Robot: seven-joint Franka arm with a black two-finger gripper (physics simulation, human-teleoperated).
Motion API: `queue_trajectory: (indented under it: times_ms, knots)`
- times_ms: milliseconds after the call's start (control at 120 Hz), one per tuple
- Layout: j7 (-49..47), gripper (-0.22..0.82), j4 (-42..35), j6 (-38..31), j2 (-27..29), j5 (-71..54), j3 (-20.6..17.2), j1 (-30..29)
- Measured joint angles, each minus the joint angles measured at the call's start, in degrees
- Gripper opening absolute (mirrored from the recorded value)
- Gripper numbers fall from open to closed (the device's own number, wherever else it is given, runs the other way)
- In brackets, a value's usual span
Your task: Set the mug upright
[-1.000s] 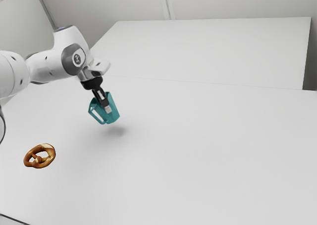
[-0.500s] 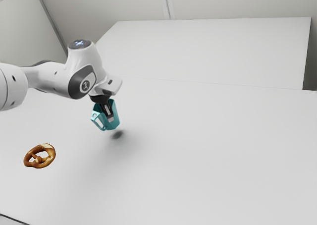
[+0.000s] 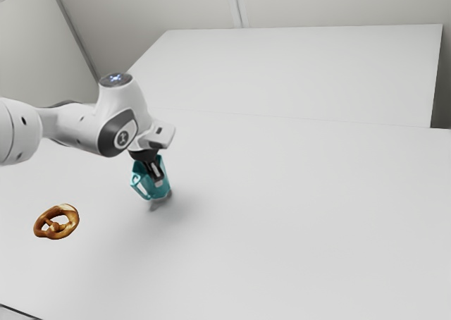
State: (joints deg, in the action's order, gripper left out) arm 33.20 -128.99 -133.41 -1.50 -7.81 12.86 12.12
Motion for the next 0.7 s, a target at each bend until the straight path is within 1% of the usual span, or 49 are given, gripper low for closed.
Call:
queue_trajectory:
  times_ms: [275, 700]
  knots:
    - [-1.7, -0.18, -0.9, -1.7, -0.9, 0.0, 0.0, 2.4]
    - [-3.3, -0.18, -1.9, -3.4, -1.3, 0.0, 0.0, 1.2]
